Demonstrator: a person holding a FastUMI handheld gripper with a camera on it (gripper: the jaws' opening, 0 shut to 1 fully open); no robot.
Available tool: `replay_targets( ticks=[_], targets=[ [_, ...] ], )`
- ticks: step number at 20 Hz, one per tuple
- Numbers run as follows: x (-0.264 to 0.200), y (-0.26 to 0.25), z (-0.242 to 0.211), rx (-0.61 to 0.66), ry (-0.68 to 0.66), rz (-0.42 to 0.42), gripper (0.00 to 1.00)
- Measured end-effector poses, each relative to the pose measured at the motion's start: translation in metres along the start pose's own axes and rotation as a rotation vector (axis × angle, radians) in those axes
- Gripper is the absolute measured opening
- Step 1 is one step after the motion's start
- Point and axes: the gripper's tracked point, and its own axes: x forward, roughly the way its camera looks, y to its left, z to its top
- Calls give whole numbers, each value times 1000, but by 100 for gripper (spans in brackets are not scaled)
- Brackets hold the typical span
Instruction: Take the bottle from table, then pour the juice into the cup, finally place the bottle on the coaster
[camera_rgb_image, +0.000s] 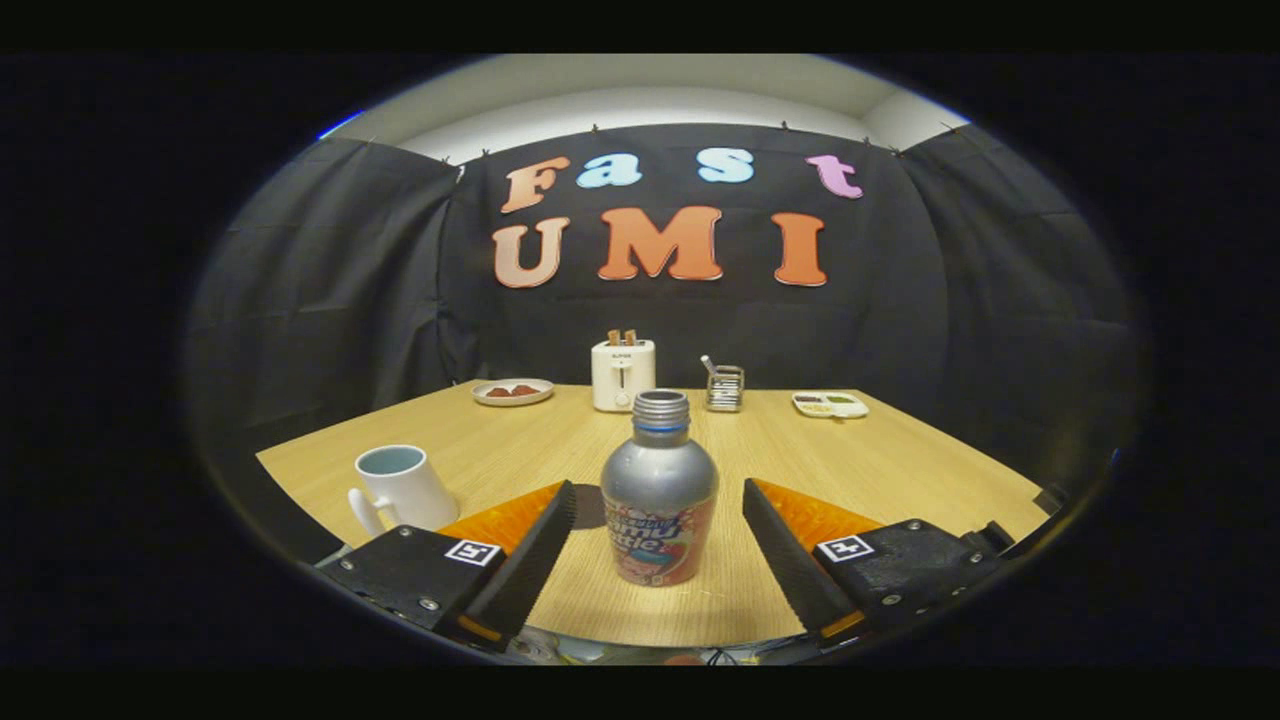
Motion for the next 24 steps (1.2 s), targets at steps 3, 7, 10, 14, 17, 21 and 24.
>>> replay_targets(
  ticks=[3,7,10,14,17,21,24],
  targets=[
    [10,0,-19,27,47,0,99],
    [18,-1,-44,57,115,-7,99],
    [21,1,-51,58,134,-6,99],
    [26,2,-56,49,151,-19,90],
    [28,1,-57,44,162,-36,79],
    [28,1,-57,38,193,-55,77],
    [23,13,-42,-15,166,-41,77]
  ],
)
